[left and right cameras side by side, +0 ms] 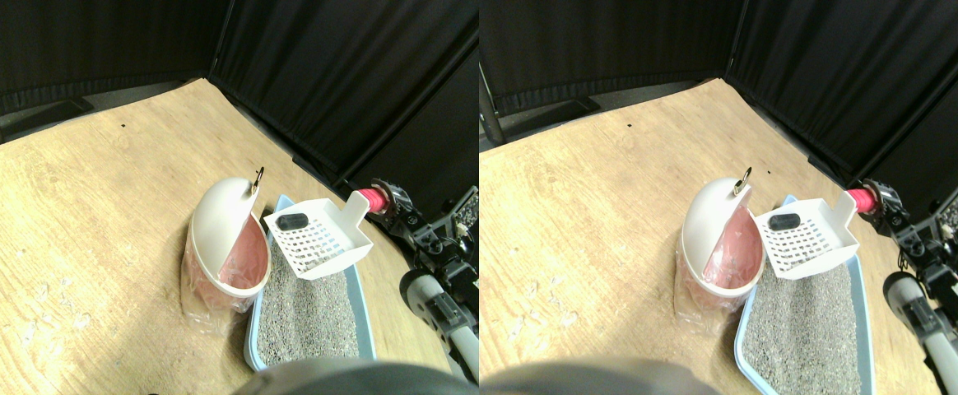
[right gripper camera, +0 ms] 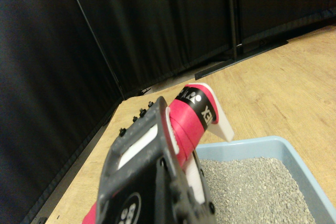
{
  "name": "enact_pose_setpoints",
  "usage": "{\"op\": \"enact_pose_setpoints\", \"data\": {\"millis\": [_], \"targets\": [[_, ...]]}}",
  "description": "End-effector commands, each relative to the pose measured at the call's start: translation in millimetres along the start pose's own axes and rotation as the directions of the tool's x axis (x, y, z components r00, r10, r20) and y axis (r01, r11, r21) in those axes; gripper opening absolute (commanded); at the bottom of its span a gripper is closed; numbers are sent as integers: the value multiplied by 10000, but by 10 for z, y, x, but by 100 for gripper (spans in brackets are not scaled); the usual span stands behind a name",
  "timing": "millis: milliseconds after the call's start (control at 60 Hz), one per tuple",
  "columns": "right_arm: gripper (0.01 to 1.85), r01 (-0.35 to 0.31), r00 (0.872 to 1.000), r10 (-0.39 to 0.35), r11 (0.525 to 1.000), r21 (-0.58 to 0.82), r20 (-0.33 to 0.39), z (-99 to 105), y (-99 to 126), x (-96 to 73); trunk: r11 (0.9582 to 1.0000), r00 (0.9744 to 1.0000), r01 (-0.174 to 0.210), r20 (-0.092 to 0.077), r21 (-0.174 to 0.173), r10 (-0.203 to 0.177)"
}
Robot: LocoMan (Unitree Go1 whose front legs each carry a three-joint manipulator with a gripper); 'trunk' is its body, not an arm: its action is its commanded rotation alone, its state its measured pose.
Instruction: Scoop (unimanual)
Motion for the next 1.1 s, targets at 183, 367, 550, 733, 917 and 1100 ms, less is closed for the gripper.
{"op": "enact_pose_setpoints", "data": {"millis": [183,367,550,733,917,1100], "targets": [[6,-476,9986,488,9973,-554,211,109,156,53,9977,9983,-581,-50,-342,580],[6,-764,9964,812,9842,-1600,236,115,238,47,9973,9981,-616,-18,-390,616],[6,-818,9954,914,9673,-2401,289,108,286,24,9974,9981,-612,6,-391,613],[6,-380,9980,514,9546,-2955,377,97,320,7,9976,9982,-590,64,-351,593],[6,220,9987,-67,9512,-3077,505,139,286,8,9978,9983,-573,112,-330,577],[6,643,9951,-325,9292,-3639,929,188,270,15,9981,9983,-558,128,-277,562]]}}
